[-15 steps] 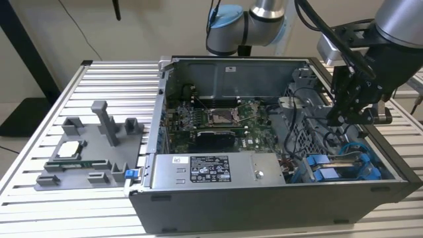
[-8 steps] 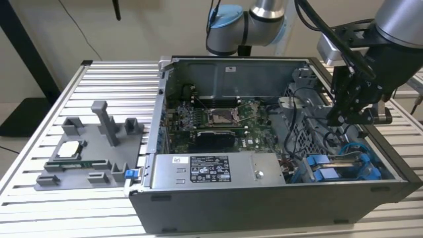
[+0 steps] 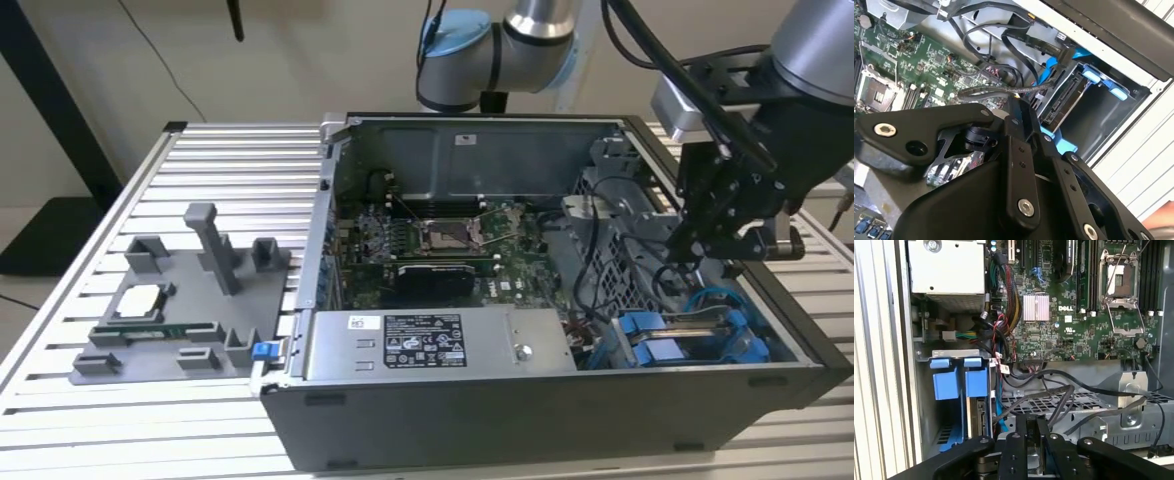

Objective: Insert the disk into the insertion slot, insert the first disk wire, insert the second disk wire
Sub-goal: 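Insert the first disk wire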

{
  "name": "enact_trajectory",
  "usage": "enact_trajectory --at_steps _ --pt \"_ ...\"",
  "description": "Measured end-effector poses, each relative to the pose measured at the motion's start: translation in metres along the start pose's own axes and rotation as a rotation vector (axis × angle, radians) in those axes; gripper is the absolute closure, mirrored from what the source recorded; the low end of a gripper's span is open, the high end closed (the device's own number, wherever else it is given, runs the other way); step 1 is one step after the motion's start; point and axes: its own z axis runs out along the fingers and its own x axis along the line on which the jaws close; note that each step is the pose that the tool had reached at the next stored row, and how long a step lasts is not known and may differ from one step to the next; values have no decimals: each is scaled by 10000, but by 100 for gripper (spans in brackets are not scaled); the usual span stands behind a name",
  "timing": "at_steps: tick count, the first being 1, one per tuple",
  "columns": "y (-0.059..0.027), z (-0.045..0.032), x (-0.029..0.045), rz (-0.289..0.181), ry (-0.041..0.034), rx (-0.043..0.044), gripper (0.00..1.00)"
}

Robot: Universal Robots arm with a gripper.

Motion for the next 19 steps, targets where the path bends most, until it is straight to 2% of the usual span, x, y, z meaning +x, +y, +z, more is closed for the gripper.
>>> enact_trajectory --at_steps 8,11,14,16,19 --pt "-19 24 154 12 3 2 100" --pt "-39 50 185 12 3 2 100" --pt "-94 69 192 17 22 -9 100" --pt "-128 74 191 25 81 -14 100" --pt "-153 80 191 84 274 0 100"
